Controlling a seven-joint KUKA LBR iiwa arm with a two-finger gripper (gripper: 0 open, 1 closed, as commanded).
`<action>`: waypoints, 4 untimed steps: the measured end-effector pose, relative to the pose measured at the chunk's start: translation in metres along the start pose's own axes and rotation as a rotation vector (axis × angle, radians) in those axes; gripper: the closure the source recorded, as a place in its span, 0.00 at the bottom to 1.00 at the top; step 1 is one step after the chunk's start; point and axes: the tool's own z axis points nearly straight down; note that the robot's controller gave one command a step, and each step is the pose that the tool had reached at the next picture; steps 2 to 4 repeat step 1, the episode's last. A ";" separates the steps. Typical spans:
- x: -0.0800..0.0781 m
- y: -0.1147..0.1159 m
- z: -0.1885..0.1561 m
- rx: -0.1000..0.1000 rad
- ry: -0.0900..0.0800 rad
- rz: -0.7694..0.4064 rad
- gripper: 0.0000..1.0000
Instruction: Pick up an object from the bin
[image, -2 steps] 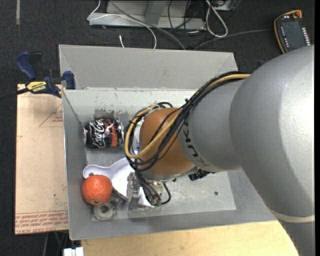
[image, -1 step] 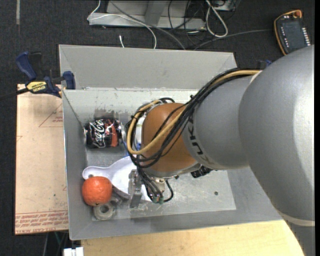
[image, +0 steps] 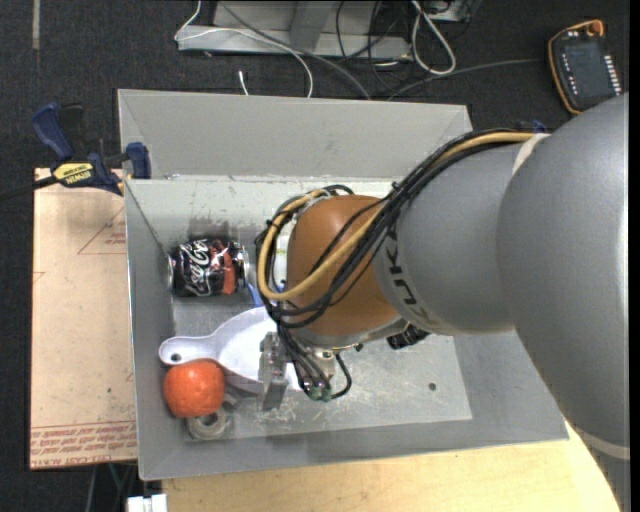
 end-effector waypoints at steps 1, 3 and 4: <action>-0.001 0.000 -0.013 -0.001 -0.003 0.000 1.00; -0.001 0.000 -0.013 -0.001 -0.003 0.000 1.00; -0.001 0.000 -0.013 -0.001 -0.003 0.000 1.00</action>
Offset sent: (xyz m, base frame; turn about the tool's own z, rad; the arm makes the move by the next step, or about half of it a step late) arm 0.0008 0.0001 0.0483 0.0002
